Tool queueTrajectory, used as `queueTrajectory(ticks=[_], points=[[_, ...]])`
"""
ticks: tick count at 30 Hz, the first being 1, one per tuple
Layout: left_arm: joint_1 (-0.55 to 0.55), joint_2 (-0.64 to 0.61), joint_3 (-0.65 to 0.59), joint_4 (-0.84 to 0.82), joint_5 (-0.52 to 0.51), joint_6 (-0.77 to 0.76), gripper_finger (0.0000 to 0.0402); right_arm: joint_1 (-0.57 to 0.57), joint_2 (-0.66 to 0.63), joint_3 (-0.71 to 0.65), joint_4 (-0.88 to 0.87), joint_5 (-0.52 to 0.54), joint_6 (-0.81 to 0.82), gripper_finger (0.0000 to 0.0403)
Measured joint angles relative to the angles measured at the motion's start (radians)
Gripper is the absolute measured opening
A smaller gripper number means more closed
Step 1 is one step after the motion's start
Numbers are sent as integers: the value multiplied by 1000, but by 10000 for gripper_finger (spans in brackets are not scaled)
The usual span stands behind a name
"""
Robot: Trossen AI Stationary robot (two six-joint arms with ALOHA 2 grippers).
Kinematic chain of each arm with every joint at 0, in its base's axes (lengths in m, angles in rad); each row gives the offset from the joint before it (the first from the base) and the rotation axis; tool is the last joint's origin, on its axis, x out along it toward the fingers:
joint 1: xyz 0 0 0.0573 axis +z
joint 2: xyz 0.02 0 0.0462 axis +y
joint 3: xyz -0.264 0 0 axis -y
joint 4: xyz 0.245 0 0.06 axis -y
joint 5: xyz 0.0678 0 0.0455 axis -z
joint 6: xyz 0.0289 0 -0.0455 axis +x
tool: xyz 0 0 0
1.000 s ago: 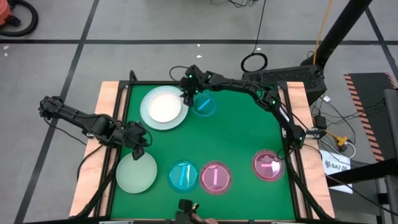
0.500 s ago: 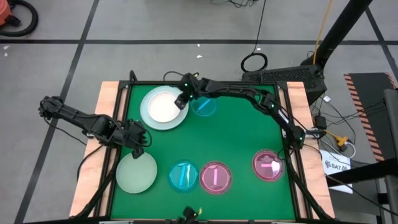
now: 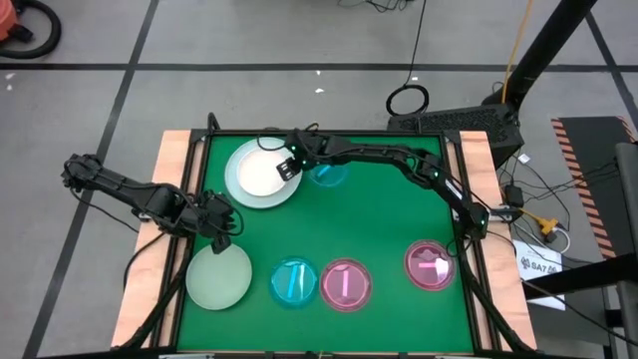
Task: Stack plastic plates
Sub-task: Remove the white plate from the top of the blue plate
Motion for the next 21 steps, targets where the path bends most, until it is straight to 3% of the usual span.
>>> queueTrajectory(ticks=[7,11,21], points=[[0,0,0,-1,0,38,99,34,1,0,-9,60,42,125],[0,0,0,-2,1,54,99,50,1,0,-10,152,42,125],[0,-1,0,-10,1,81,99,54,17,-1,-13,183,68,125]])
